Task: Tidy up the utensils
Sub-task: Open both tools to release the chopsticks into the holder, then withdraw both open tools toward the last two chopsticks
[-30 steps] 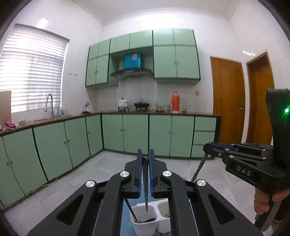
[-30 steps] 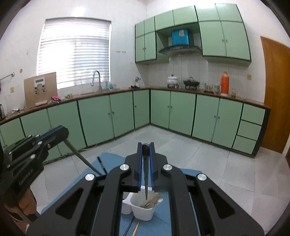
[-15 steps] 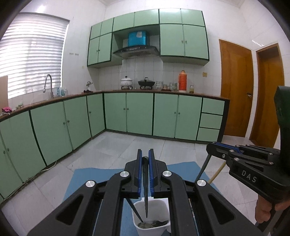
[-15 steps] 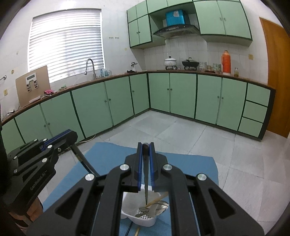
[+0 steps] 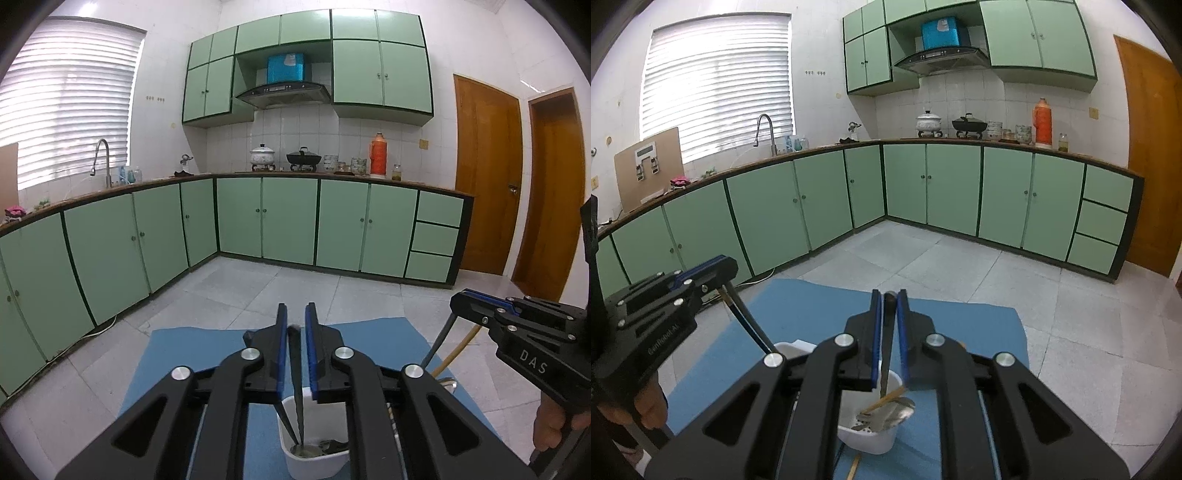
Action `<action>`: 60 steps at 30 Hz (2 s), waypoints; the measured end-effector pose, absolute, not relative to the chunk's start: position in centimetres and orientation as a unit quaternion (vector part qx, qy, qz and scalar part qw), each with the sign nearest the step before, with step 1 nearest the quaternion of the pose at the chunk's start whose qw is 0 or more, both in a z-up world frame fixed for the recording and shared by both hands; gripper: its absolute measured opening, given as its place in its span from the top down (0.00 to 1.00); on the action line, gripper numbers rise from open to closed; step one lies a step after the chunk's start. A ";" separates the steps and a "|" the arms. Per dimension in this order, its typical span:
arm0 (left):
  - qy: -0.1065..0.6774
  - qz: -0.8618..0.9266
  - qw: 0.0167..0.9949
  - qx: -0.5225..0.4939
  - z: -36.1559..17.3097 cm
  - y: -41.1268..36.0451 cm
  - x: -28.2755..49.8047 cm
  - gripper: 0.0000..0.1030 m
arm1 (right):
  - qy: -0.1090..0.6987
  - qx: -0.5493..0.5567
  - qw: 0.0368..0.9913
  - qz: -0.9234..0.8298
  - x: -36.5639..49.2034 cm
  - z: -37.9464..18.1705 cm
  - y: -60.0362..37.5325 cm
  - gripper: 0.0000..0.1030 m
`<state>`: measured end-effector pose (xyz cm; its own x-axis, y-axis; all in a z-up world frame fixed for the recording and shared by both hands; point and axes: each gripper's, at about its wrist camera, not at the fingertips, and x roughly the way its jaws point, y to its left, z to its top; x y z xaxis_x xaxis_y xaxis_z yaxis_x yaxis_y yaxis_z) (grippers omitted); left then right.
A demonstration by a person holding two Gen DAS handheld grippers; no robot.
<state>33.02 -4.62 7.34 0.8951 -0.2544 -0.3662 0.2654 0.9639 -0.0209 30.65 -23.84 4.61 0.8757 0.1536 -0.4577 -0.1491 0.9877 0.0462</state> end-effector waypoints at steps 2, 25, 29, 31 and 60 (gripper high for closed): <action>0.181 -0.133 0.974 0.017 7.5 -4.5 32.6 0.74 | 0.228 0.001 0.971 0.076 30.0 4.8 -23.9 0.81; 0.103 -0.131 0.986 -0.019 7.4 0.0 22.3 0.16 | 0.129 0.013 0.990 0.051 17.2 4.2 -27.6 0.20; 0.110 -0.134 0.985 -0.016 5.5 0.1 19.7 0.11 | 0.125 0.019 0.991 0.046 14.0 2.2 -27.5 0.13; 0.113 -0.130 0.985 -0.009 4.2 0.0 18.2 0.10 | 0.132 0.026 0.990 0.047 12.5 0.9 -27.5 0.12; 0.184 -0.069 0.980 0.039 -9.8 1.7 7.0 0.09 | 0.196 0.000 0.981 -0.012 1.3 -14.8 -19.9 0.24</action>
